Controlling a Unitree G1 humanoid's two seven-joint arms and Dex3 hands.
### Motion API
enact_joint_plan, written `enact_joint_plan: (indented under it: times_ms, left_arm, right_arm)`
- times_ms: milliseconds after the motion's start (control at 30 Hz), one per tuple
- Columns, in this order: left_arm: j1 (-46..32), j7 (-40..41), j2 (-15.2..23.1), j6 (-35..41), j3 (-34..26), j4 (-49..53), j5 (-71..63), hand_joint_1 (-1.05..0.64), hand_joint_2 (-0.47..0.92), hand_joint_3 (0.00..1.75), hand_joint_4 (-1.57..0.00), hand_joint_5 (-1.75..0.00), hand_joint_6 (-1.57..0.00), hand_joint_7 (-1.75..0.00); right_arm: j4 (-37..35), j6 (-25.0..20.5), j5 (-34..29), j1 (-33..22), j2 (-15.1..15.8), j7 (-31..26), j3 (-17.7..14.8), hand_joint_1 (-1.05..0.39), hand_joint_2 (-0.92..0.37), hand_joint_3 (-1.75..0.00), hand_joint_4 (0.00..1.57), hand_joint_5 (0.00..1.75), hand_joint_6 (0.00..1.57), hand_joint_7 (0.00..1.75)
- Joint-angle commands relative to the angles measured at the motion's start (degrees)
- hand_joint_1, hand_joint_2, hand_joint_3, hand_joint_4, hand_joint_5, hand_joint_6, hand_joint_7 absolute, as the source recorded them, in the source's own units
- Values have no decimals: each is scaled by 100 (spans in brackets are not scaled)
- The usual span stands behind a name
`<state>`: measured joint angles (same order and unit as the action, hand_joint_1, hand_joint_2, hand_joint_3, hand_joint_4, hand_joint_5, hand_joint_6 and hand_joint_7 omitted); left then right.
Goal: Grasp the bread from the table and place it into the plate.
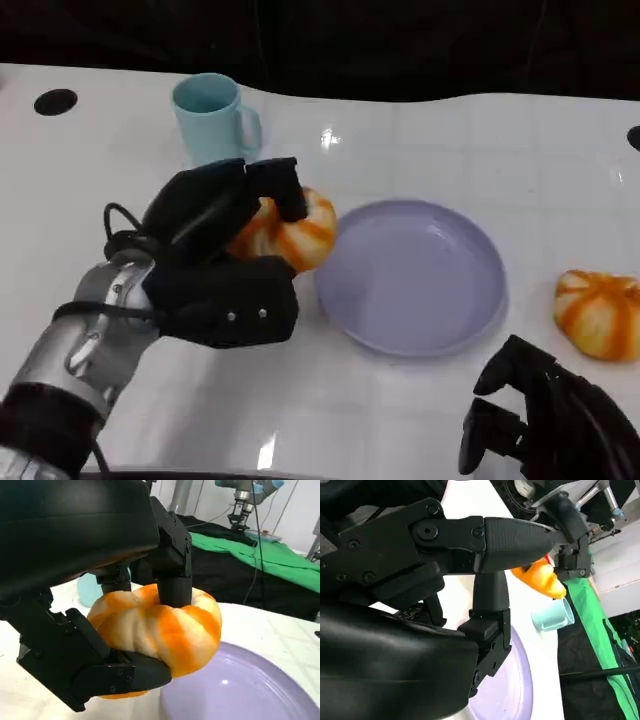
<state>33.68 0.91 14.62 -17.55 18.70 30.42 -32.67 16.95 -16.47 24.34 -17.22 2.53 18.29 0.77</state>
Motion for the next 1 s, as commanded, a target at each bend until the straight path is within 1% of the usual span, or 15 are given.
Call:
enact_joint_plan:
  times_ms: [33, 133, 267, 467, 600, 667, 767, 867, 1000]
  left_arm:
    - [181, -38, -70, 23, 107, 120, -28, -24, 54, 119, -91, -175, -72, -175]
    - [207, -58, -137, 33, 179, 137, -38, -25, 52, 117, -90, -175, -71, -175]
    - [247, -18, -228, 12, 294, 170, -89, -23, 53, 115, -91, -175, -72, -175]
    - [354, 50, -370, -19, 422, 292, -155, -21, 52, 117, -91, -175, -72, -175]
    - [471, 126, -484, -52, 486, 465, -194, -21, 53, 119, -92, -175, -73, -175]
    - [538, 118, -547, -58, 514, 548, -184, -22, 56, 121, -93, -175, -73, -175]
    - [618, 57, -610, 27, 555, 610, -198, -23, 58, 122, -92, -175, -73, -175]
    - [696, 207, -719, 97, 655, 686, -342, -22, 55, 120, -92, -175, -74, -175]
    - [777, 249, -824, 161, 703, 782, -392, -24, 54, 119, -92, -175, -72, -175]
  right_arm:
    - [-47, 120, 1, -2, 17, 56, -23, -53, -92, -53, 73, 175, 45, 175]
    - [20, 34, 19, -19, -5, -6, -17, -53, -92, -53, 74, 175, 45, 175]
    - [40, -12, 47, -21, -22, -25, -19, -52, -92, -53, 73, 175, 44, 175]
    - [10, 56, 28, -23, -17, 29, -1, -52, -92, -52, 74, 175, 45, 175]
    - [10, 36, 36, -13, -12, 31, 4, -52, -92, -52, 75, 175, 46, 175]
    - [26, 10, 29, -9, -11, 11, 13, -53, -92, -51, 75, 175, 46, 175]
    - [-21, 136, 11, -9, -16, 76, 24, -52, -92, -52, 76, 175, 47, 175]
    - [-7, 73, 40, -9, -20, 48, 22, -51, -92, -52, 78, 175, 48, 175]
    - [23, 63, 18, -18, -7, 35, 45, -52, -92, -52, 77, 175, 48, 175]
